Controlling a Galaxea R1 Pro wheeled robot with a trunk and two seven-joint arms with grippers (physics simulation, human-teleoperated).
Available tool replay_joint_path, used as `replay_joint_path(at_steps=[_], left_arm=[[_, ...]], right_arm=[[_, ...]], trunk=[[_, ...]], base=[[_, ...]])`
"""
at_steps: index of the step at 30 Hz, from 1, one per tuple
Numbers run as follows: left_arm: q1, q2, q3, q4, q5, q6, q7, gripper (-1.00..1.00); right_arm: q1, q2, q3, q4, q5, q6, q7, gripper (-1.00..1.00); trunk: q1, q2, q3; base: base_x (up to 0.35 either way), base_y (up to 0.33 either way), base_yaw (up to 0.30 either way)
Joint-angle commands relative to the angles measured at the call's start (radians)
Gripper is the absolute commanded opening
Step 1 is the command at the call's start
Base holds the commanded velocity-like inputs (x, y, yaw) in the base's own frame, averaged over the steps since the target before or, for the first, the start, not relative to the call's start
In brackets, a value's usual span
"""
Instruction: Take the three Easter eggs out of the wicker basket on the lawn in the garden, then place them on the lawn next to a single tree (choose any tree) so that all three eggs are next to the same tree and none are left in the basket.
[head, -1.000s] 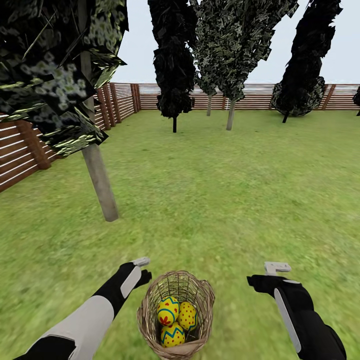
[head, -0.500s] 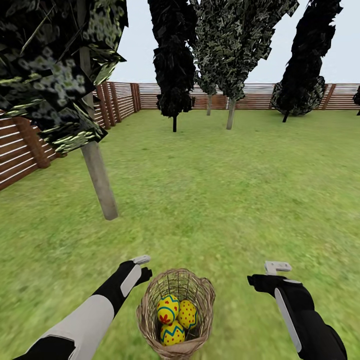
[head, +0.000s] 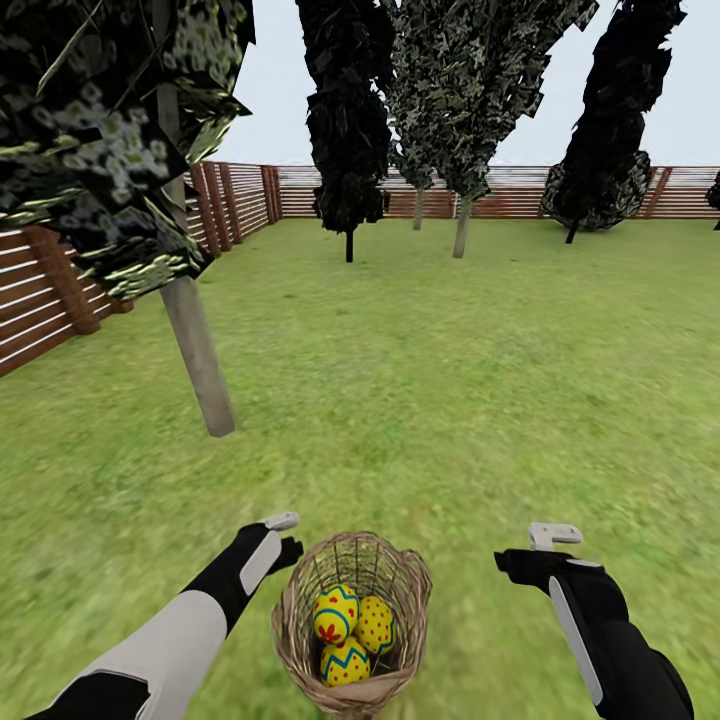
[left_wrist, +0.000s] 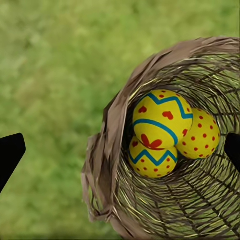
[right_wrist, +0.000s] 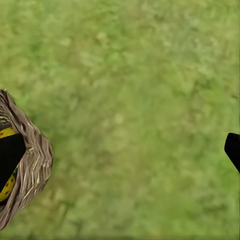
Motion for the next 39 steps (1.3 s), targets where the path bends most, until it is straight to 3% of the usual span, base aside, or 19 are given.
replay_joint_path(at_steps=[1,10,18,39], left_arm=[[0.0,0.001,-0.007,-0.001,0.011,0.002,0.009,1.0],[0.002,0.0,-0.009,0.023,0.009,0.001,0.007,1.0],[0.002,0.002,-0.009,0.023,0.008,0.001,-0.035,1.0],[0.002,0.002,-0.009,0.025,0.008,0.001,-0.036,1.0]], right_arm=[[-0.001,0.0,0.0,-0.001,0.001,0.005,-0.001,1.0],[-0.001,0.0,0.0,0.0,0.0,0.005,-0.001,1.0],[-0.001,0.001,0.001,0.001,-0.001,0.005,-0.001,1.0],[-0.001,0.001,0.002,0.0,-0.002,0.005,-0.001,1.0]], trunk=[[0.004,-0.008,-0.004],[0.038,-0.071,-0.032],[0.069,-0.127,-0.057],[0.15,-0.274,-0.123]], base=[[0.0,0.0,0.0],[0.0,0.0,0.0],[0.0,0.0,0.0],[0.0,0.0,0.0]])
